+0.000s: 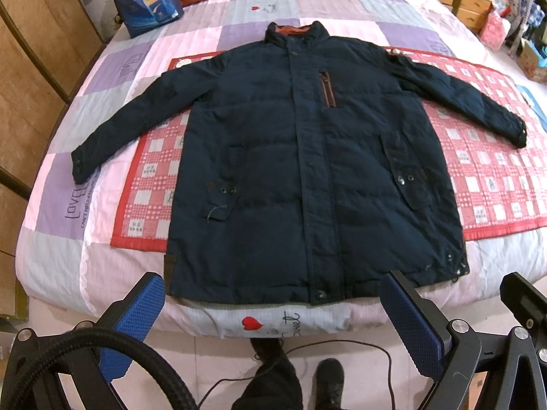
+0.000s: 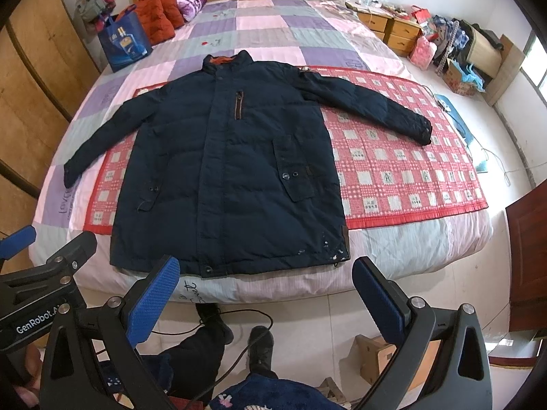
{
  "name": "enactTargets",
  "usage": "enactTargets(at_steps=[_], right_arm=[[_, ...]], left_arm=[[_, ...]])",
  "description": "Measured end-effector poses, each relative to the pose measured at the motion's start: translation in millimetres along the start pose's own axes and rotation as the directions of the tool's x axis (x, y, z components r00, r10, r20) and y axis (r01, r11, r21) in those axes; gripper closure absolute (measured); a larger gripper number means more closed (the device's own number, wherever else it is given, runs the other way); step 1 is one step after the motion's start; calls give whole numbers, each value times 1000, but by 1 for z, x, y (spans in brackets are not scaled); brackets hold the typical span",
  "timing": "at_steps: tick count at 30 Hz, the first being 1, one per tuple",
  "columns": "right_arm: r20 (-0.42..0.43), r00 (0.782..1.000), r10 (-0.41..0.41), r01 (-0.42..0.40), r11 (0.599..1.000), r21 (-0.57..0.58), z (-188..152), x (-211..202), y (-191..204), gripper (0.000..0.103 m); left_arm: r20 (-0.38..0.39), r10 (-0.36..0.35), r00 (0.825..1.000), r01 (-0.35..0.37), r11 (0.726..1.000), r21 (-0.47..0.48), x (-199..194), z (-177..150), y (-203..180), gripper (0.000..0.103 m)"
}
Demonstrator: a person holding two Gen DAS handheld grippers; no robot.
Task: Fold large clothes
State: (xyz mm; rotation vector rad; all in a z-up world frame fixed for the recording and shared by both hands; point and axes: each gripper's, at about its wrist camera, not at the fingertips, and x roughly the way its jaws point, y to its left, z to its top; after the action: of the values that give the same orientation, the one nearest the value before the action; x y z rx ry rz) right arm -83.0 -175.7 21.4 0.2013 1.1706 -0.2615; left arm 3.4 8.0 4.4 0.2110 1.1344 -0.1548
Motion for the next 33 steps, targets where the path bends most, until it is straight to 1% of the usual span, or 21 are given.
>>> enactTargets(at_steps=[33], right_arm=[[2, 1000, 2, -2, 1000, 3, 0, -1, -2, 0]], left_arm=[[0, 1, 1000, -1, 1000, -1, -1, 3, -7, 0]])
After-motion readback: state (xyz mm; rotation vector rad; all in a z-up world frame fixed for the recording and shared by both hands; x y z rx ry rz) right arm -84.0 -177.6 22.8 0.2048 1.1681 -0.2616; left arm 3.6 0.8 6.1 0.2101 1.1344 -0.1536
